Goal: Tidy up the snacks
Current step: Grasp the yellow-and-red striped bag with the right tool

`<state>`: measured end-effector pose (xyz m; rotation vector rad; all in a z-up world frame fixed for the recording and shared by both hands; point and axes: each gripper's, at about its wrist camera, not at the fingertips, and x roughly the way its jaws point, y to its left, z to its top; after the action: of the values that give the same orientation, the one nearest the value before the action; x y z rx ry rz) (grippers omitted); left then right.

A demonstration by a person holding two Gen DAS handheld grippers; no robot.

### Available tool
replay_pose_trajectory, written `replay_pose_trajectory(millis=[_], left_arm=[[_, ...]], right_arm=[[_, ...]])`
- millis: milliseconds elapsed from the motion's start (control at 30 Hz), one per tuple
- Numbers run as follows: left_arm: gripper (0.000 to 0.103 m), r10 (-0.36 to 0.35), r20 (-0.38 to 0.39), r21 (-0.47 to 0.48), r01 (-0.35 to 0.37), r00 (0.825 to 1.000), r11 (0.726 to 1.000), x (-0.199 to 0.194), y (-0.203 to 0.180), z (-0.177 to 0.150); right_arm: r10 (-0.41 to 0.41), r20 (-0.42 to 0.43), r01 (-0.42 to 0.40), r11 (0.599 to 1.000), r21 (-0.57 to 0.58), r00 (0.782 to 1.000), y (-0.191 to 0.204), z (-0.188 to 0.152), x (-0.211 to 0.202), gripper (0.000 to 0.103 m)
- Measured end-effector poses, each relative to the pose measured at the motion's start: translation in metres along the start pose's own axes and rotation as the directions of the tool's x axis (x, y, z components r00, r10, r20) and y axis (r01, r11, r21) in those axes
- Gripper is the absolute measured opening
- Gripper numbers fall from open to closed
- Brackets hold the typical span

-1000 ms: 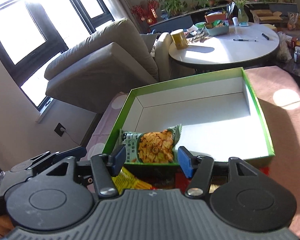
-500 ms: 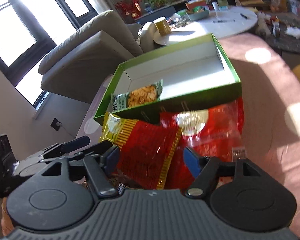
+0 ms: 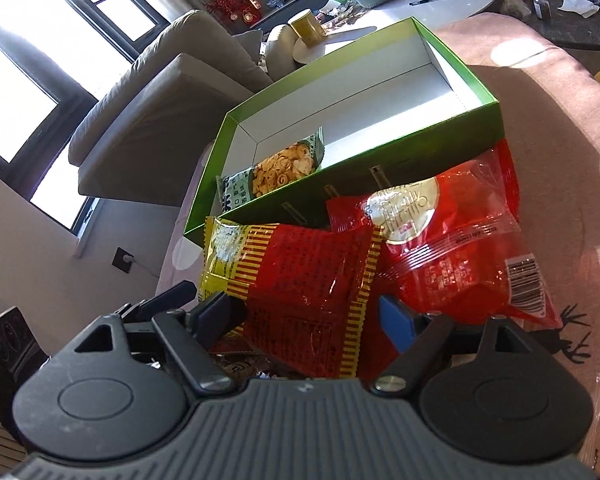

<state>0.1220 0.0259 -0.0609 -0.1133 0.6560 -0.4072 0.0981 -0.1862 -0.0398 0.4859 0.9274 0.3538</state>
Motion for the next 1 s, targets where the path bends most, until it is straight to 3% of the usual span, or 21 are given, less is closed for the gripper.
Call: replay_pose_trajectory(millis=[400, 567, 1000], left_arm=[[0.088, -0.108, -0.014, -0.008, 0.108, 0.994, 0.994, 0.007, 0.001, -0.006], [0.087, -0.098, -0.008, 0.035, 0.098, 0.995, 0.995, 0.000, -0.011, -0.008], [0.085, -0.079, 0.060, 0.062, 0.076, 0.995, 0.995, -0.026, -0.027, 0.001]], right_arm=[[0.000, 0.000, 0.000, 1.000, 0.017, 1.000, -0.001, 0.004, 0.006, 0.084], [-0.039, 0.015, 0.040, 0.995, -0.094, 0.999, 0.013, 0.001, 0.008, 0.069], [0.006, 0.077, 0.004, 0.993, -0.122, 0.997, 0.021, -0.002, -0.015, 0.069]])
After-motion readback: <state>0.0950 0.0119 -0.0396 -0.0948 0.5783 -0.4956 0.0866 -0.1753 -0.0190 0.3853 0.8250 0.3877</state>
